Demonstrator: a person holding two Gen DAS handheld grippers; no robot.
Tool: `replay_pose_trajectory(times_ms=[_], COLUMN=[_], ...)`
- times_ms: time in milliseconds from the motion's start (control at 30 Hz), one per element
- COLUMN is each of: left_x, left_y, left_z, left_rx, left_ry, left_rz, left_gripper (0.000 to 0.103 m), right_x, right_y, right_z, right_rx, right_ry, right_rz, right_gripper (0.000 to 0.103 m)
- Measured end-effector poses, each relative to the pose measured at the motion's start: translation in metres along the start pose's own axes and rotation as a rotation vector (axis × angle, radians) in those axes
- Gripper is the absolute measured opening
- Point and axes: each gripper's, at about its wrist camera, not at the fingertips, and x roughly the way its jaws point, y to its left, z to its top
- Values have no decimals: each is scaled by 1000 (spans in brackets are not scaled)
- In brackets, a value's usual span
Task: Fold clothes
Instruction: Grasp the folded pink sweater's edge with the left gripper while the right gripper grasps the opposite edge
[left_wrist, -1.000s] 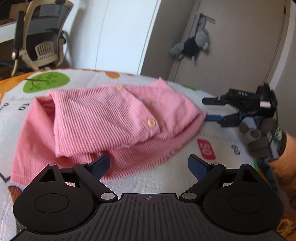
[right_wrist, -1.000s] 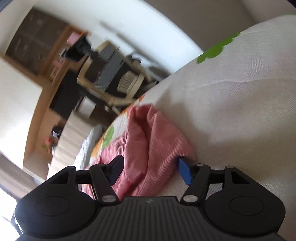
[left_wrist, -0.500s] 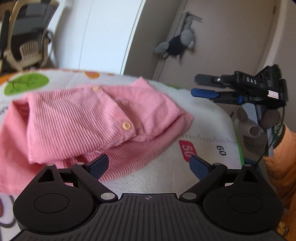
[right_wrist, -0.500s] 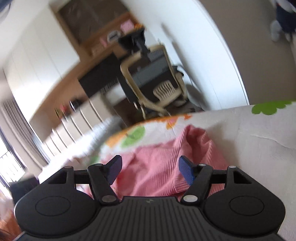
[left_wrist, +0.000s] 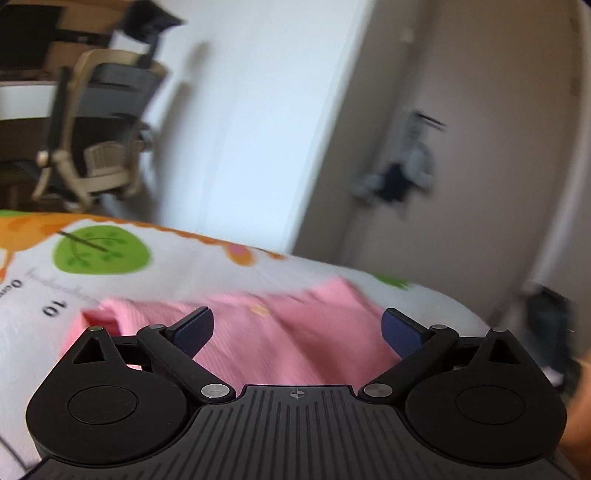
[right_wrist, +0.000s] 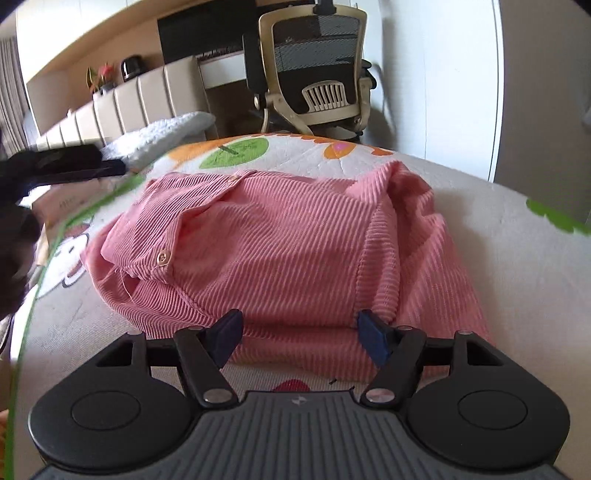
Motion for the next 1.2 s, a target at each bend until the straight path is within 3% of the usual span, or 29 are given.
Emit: replay_pose_trajectory(times_ms=[133,233,433,567,733,867,1000,1100,1200], left_x=[47,46,42,39,37,38,37,37,35], left_y=[15,10,17,23,26,26,28,27,28], left_z=[-23,-35,-36,-36,-35,-35,-36,-36,-36], left_rx=[-34,25,5,-13,-32,-33,-39,-40,-48], left_ry=[190,171,160,146,136,133,130,128,124], left_rz=[99,102,73,56,31,29,26,24,14], left_gripper=[100,101,101,101,103,103,103,103,103], right_x=[-10,-6,54,97,97,90,65,75,111], right_y=[3,5,16,8,-4,6,28,36,32], right_z=[21,40,70,68,61,62,85,101,99], right_rx=[-26,-62,-124,-96,-37,-70,-144,-159,-170], right_ry=[-83,-122,-102,-35,-53,-59,-169,-153,-60], right_rz=[-32,-78,-120,-130,-89,-133,-104,-60,-54], right_gripper=[69,69,70,81,84,83,84,84,84])
